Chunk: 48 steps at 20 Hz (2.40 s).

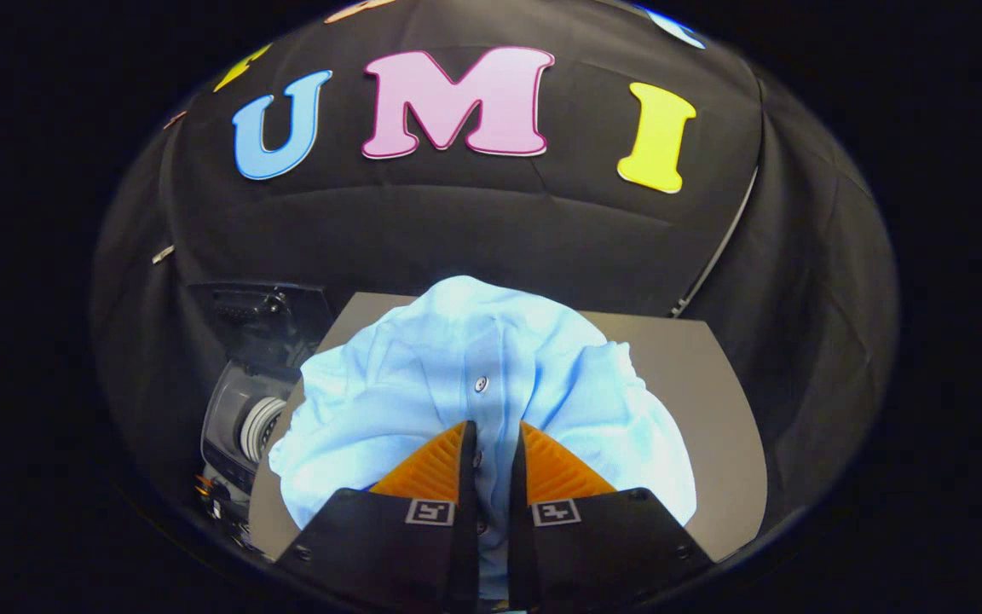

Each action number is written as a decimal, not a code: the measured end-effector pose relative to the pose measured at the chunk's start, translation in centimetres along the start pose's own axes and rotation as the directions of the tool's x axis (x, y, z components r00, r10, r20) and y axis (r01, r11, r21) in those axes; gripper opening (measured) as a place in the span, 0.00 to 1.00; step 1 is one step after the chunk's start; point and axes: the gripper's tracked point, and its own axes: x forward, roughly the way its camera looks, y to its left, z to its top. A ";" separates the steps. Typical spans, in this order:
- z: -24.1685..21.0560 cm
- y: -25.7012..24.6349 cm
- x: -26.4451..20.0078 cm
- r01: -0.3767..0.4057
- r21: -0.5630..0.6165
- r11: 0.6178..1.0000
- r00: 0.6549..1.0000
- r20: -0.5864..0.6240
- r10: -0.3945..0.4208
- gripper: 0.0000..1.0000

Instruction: Put the clothes into the washing machine and then close the washing machine lid.

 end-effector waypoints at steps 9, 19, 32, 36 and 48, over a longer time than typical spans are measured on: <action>6.0 2.6 -9.9 -0.007 0.094 0.996 0.994 0.105 -0.003 0.18; 12.0 14.7 -16.7 -0.132 0.072 0.989 0.973 0.201 0.115 0.18; 7.2 32.8 -11.5 -0.270 0.014 0.963 0.960 0.080 0.268 0.17; 4.3 35.8 -8.0 -0.279 -0.008 0.960 0.959 0.053 0.279 0.18; -4.4 38.5 3.1 -0.216 -0.029 0.976 0.975 -0.063 0.214 0.18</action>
